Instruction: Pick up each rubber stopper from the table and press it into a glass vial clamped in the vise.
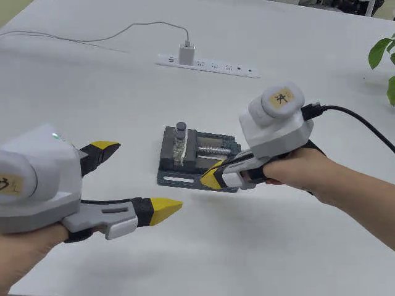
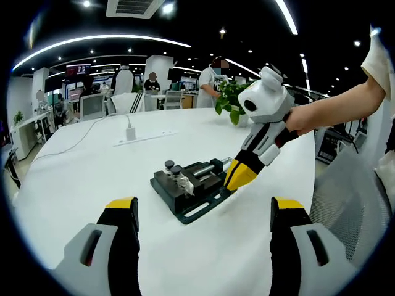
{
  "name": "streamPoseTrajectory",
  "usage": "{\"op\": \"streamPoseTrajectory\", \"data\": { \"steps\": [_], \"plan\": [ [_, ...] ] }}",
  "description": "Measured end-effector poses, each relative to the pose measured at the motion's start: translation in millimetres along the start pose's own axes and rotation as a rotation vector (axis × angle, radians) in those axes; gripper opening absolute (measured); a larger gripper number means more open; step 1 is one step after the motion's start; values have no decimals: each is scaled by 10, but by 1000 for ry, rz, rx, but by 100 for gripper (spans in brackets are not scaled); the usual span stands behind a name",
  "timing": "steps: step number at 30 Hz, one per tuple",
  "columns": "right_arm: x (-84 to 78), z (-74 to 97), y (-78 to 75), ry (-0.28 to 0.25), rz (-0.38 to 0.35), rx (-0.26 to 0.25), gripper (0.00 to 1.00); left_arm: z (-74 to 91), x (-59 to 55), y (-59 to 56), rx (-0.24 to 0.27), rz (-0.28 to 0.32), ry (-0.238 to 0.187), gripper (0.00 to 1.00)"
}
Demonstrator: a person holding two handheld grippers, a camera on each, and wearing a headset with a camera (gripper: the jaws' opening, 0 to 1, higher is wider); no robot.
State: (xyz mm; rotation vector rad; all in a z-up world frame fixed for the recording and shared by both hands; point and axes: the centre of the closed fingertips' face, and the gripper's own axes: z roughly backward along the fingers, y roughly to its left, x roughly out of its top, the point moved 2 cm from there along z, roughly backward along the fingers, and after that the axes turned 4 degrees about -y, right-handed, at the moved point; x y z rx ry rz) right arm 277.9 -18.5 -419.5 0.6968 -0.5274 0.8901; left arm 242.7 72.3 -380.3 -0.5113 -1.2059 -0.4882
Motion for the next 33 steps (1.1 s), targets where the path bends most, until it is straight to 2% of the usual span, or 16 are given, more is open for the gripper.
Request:
{"op": "streamPoseTrajectory", "data": {
  "steps": [5,6,8,12,14,16,21,23,28,31,33],
  "plan": [
    [30,55,80,-16,-9,24,0,-15,57,-6,-11,-37,-20,74],
    [53,65,108,-33,-40,36,0,-20,65,-8,-13,-36,-24,74],
    [76,85,121,-51,-57,41,0,-24,62,-7,-15,-47,-20,73],
    [163,122,176,-131,-213,101,0,-21,70,-15,-22,-63,-23,70],
    [180,143,209,-159,-261,122,0,-15,59,-34,-36,-74,-12,68],
    [173,163,233,-168,-282,135,0,-13,39,-38,-42,-103,4,64],
    [271,192,200,-216,-360,179,0,-12,72,-54,-49,-106,-11,60],
    [294,207,241,-228,-375,187,0,-18,90,-80,-63,-103,-16,55],
    [388,223,338,-264,-448,244,0,-39,158,-129,-82,-105,-31,49],
    [480,240,468,-304,-533,315,0,-44,221,-154,-91,-121,-54,41],
    [501,245,524,-309,-570,341,0,-46,246,-158,-95,-129,-61,36]
  ]
}}
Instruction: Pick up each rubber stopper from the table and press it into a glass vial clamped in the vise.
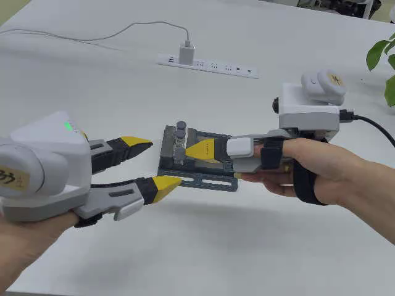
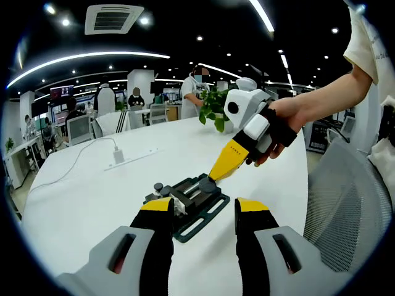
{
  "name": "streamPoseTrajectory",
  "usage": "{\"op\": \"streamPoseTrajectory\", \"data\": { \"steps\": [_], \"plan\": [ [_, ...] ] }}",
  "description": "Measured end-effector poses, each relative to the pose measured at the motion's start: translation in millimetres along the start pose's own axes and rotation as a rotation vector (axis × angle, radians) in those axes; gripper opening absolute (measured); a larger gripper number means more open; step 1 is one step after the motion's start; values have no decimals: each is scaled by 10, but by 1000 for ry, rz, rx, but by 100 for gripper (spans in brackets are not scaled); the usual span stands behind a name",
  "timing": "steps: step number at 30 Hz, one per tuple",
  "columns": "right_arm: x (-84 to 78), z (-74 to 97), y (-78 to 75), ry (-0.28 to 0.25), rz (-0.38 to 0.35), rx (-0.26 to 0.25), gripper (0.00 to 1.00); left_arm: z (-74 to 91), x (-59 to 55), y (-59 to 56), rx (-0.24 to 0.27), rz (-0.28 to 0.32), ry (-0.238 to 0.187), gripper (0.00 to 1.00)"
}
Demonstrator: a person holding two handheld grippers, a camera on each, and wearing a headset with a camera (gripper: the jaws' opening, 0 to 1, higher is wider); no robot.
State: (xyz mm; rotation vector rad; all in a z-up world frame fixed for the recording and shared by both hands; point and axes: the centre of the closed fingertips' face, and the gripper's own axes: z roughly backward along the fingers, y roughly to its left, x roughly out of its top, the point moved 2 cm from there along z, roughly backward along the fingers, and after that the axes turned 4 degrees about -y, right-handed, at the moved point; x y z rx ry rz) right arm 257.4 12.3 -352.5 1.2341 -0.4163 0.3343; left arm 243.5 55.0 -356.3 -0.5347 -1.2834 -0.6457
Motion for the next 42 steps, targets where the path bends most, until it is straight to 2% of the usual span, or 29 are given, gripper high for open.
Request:
{"op": "streamPoseTrajectory", "data": {
  "steps": [1,3,6,8,12,20,23,24,28,30,35,37,42],
  "plan": [
    [11,-3,8,4,-31,15,0,-3,19,4,-1,-5,-6,35],
    [8,-7,31,3,-39,19,0,-8,46,15,-2,-12,-13,31],
    [53,-1,130,-20,-99,68,0,-16,78,14,-9,-15,-24,26],
    [68,6,160,-30,-126,79,0,-23,93,8,-16,-16,-29,24],
    [106,40,139,-37,-166,97,0,-38,133,-12,-27,-16,-44,19],
    [44,45,143,-46,-252,129,0,-54,179,-68,-29,-4,-67,12],
    [65,44,193,-68,-370,172,0,-49,214,-73,-28,7,-79,10],
    [72,45,187,-72,-389,176,0,-46,224,-68,-26,5,-83,9],
    [38,35,227,-70,-408,188,0,-32,256,-43,-21,11,-98,6],
    [61,44,199,-67,-419,191,0,-23,271,-34,-20,19,-106,6],
    [29,35,238,-81,-470,207,0,-19,279,-27,-20,24,-115,5],
    [8,30,251,-78,-517,213,0,-21,284,-34,-22,26,-119,6],
    [3,30,264,-88,-528,238,0,-29,290,-41,-32,44,-125,5]
  ]
}}
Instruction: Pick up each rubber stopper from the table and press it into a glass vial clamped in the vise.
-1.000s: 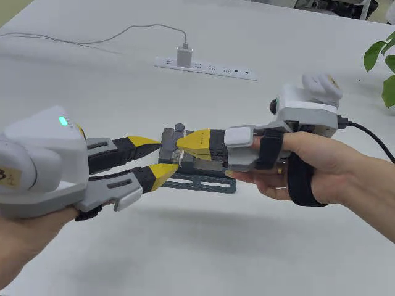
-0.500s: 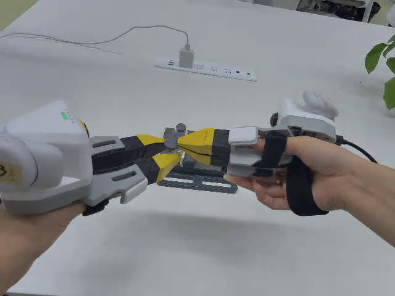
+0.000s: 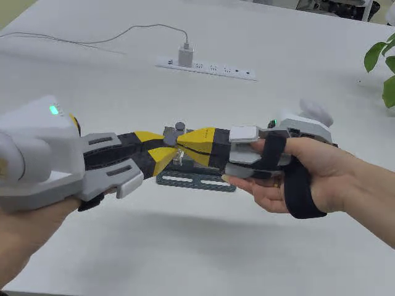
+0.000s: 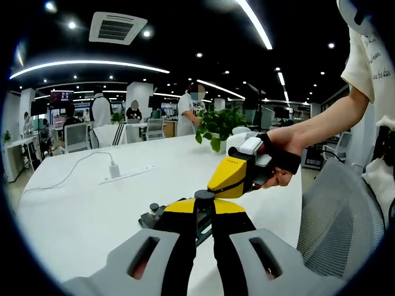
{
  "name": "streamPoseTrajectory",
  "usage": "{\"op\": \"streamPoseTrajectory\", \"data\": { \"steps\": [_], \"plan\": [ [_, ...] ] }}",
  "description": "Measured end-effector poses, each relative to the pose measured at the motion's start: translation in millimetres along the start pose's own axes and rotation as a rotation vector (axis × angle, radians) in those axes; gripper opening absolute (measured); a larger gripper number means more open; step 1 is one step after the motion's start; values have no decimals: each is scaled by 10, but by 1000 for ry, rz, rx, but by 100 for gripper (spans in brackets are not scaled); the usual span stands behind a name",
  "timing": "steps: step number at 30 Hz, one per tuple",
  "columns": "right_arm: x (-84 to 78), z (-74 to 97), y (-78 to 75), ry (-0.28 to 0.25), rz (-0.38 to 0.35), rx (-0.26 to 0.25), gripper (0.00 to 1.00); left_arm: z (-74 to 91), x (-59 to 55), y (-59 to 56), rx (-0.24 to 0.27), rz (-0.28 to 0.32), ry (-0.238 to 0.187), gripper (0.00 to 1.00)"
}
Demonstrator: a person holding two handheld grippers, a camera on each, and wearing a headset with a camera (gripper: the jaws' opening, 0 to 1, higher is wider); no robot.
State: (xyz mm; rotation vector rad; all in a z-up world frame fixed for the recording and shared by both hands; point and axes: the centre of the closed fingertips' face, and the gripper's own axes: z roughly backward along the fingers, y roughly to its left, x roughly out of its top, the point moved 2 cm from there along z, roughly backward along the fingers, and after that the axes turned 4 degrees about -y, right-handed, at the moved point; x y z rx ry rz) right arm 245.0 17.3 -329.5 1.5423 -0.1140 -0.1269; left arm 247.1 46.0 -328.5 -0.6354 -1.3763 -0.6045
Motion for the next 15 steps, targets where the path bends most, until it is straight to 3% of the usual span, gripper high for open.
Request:
{"op": "streamPoseTrajectory", "data": {
  "steps": [5,15],
  "plan": [
    [67,16,13,-9,-37,39,0,14,34,20,-10,58,-35,5],
    [35,52,54,-10,-54,48,0,-36,55,-15,-47,60,-30,4]
  ]
}}
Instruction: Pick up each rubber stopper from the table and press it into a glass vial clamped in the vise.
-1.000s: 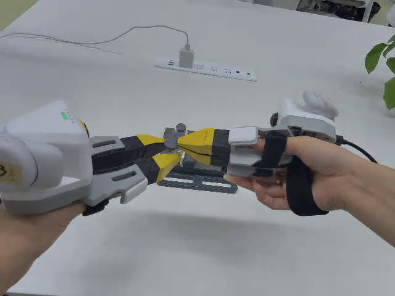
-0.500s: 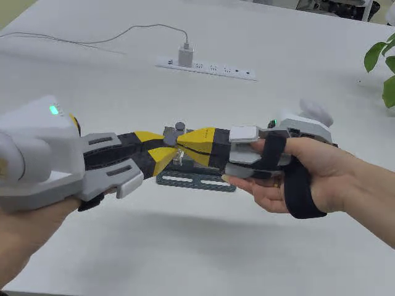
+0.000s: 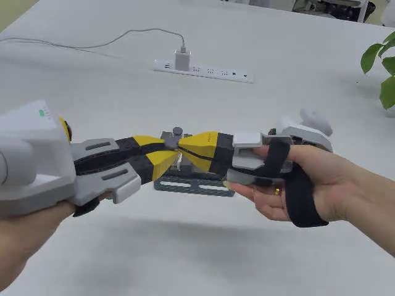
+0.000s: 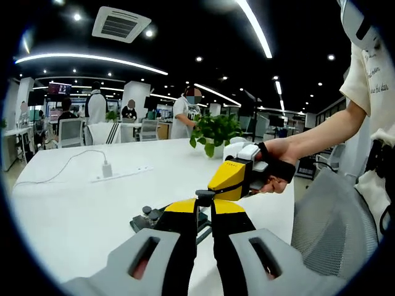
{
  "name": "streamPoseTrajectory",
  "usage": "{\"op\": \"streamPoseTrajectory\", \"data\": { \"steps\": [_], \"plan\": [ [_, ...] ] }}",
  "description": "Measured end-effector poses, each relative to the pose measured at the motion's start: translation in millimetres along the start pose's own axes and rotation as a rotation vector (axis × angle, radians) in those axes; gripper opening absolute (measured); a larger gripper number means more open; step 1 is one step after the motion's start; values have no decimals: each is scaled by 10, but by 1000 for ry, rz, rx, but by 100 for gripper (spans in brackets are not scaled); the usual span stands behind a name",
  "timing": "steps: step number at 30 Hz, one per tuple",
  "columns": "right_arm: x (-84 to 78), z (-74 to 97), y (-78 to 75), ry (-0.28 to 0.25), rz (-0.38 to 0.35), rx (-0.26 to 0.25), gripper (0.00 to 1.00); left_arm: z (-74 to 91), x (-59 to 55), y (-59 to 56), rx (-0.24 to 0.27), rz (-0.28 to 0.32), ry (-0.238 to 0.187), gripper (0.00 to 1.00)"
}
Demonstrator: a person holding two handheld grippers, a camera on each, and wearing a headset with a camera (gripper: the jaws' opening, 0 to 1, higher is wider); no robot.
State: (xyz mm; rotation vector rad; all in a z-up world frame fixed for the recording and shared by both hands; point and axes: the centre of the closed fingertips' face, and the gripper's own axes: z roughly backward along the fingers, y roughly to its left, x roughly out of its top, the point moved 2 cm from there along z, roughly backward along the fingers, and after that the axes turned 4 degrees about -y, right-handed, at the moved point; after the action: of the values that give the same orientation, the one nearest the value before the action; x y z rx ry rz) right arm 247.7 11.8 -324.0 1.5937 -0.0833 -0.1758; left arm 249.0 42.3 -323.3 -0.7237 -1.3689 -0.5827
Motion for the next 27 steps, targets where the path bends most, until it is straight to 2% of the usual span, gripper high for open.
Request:
{"op": "streamPoseTrajectory", "data": {
  "steps": [8,13,15,16,18,20,21,24,26,27],
  "plan": [
    [28,36,-18,10,40,4,0,-2,-17,-27,-17,6,20,4],
    [57,37,-34,24,189,-14,0,8,-41,-22,-15,4,37,4],
    [59,41,15,27,185,-7,4,9,-51,-18,-12,0,46,4],
    [74,47,30,26,207,-9,7,12,-57,-12,-10,-3,54,4],
    [139,60,32,6,286,-33,13,21,-64,-6,-10,-8,62,4],
    [200,85,54,9,427,-69,19,40,-86,6,-9,-16,83,4],
    [205,102,58,37,542,-99,23,53,-98,10,-12,-28,98,4],
    [133,117,78,138,739,-139,29,70,-116,7,-22,-47,120,4],
    [38,107,83,203,809,-153,27,76,-123,9,-27,-54,131,4],
    [40,100,78,209,857,-168,27,79,-131,12,-32,-60,139,4]
  ]
}}
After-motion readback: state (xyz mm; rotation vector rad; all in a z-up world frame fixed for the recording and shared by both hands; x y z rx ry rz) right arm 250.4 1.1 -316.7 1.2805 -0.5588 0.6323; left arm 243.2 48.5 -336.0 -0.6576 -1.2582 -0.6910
